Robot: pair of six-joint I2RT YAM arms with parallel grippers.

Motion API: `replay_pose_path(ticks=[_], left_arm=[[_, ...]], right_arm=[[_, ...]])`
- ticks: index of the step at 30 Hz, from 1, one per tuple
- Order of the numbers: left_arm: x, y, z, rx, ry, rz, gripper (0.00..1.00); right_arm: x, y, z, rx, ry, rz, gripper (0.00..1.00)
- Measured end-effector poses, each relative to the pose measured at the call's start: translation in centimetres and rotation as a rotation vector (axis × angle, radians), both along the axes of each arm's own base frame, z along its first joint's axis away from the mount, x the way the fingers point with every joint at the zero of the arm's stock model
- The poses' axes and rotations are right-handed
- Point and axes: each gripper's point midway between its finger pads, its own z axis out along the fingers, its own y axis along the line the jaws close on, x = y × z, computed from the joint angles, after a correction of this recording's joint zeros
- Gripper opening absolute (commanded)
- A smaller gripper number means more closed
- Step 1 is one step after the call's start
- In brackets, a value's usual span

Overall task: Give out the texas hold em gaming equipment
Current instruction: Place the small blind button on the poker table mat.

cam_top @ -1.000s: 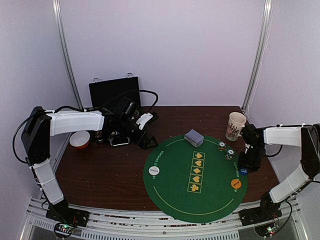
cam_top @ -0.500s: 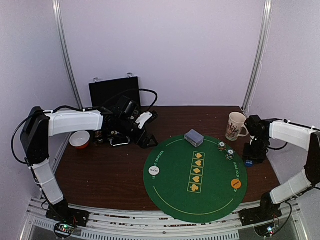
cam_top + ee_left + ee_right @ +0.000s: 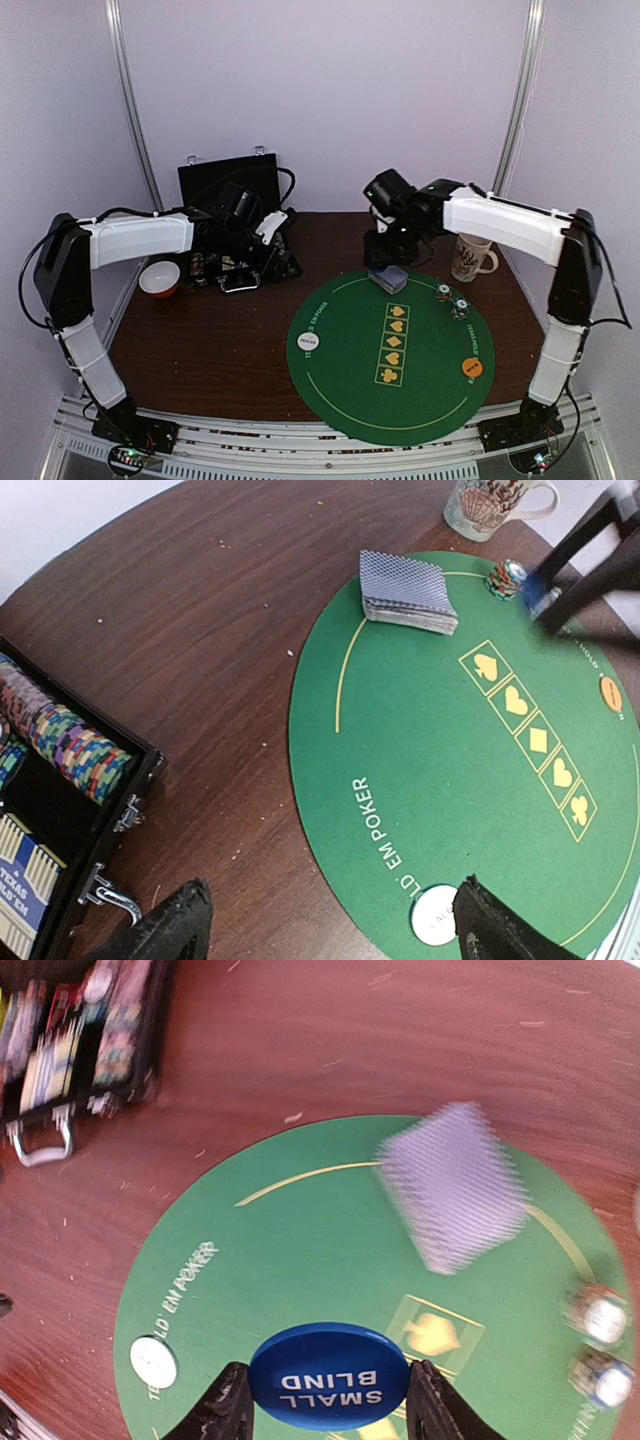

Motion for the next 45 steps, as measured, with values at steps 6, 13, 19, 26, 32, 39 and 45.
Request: replay_pose_path(ticks=[6,13,19,26,32,39,45], left_arm=[[0.2,0.3,0.6,-0.004,-0.013,0.013,0.87],[0.2,0.3,0.6,-0.004,-0.013,0.014,0.87],[0.2,0.3,0.6,-0.004,-0.013,0.014,0.87],[0.2,0.3,0.6,-0.004,-0.012,0.013,0.87],[0.2,0.3,0.6,-0.004,-0.012,0.013,0.87],[0.2,0.3,0.6,-0.007,-0.011,0.011,0.87],[0.1,0.2,0.7,-0.011,-0.008,0.005,0.87]], right_arm=[[1.9,6.2,-9.5,-0.109,0.129,0.106,0.34],[3.4,5.5,-13.2,-0.177,0.179,0.088,0.34],[3.7,4.6,-13.9,-0.184,0.205,0.066,0.33],[4.5,4.3,-14.6,-0.188,0.214,0.053,0.53],[4.1,4.6,-14.7,-0.173,0.233,0.061,0.77],[2.2,4.9,-10.7,-0.133,0.235,0.086,0.94],[-5.1,-2.1,-1.8,-0.066,0.167,0.006,0.96]])
